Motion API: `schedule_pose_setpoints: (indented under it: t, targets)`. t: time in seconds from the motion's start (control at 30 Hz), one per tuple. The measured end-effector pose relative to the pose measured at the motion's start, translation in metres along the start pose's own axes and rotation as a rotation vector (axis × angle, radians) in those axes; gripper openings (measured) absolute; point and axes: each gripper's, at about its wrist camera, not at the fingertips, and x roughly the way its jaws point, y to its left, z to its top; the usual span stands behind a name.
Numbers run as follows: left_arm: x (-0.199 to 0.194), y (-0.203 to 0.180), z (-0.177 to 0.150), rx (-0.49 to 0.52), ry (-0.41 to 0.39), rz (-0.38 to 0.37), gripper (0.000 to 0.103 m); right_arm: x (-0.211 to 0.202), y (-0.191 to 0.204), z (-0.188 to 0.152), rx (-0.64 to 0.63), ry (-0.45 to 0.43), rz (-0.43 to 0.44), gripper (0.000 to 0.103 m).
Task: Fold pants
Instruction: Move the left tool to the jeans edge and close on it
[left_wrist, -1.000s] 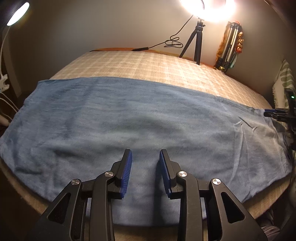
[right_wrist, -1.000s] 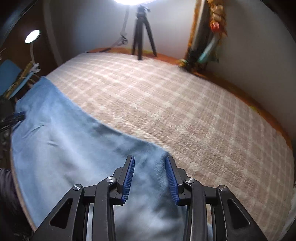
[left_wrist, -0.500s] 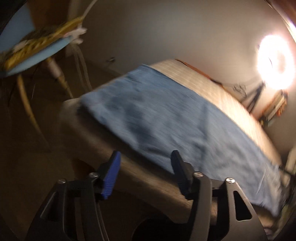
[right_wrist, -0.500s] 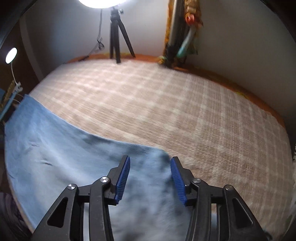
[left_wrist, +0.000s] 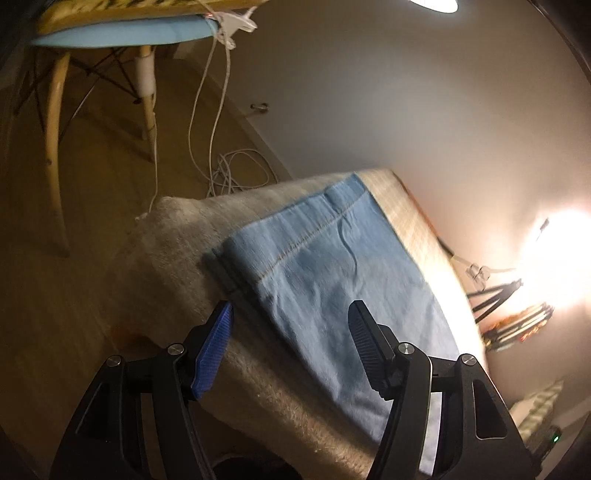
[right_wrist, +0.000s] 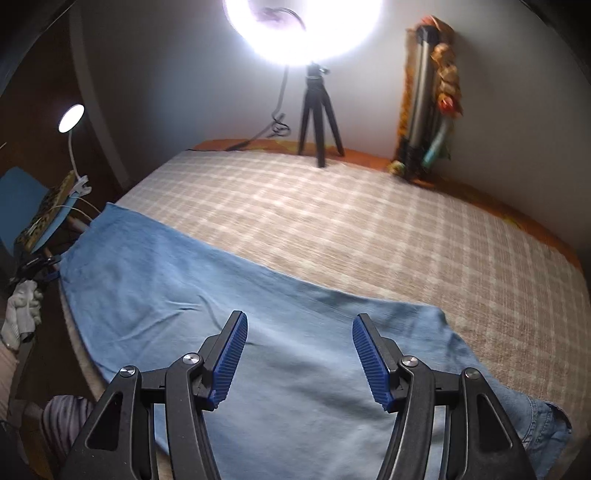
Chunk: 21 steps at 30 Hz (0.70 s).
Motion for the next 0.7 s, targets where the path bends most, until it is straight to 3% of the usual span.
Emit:
schedule_pose_setpoints:
  t: [0.17,0.37,0.4,0.43,0.47,0.57,0.7]
  targets:
    - [0.011,0.004,0.013,-0.036,-0.021,-0.023,0.064,-0.002,0.015,0.011,-0.003,-0.013,0.025,0.062]
    - [0.021,0.005,0.019,-0.093,-0.099,-0.044,0.061,0.005,0.031,0.015,-0.012,-0.007,0.048,0.062]
    - [0.023,0.005,0.021,-0.098,-0.104,-0.036,0.049,0.006,0.034,0.016,-0.016,-0.006,0.054,0.062]
    - [0.026,0.005,0.022,-0.1,-0.103,-0.018,0.025,0.007,0.038,0.017,-0.02,-0.004,0.06,0.062]
    - [0.029,0.004,0.022,-0.095,-0.103,0.009,0.015,0.009,0.041,0.018,-0.022,-0.003,0.064,0.062]
    - [0.028,-0.004,0.022,-0.05,-0.128,0.009,0.014,0.012,0.052,0.022,-0.03,0.001,0.083,0.062]
    - [0.018,-0.043,0.016,0.164,-0.179,0.047,0.013,0.019,0.066,0.028,-0.046,0.015,0.113,0.062]
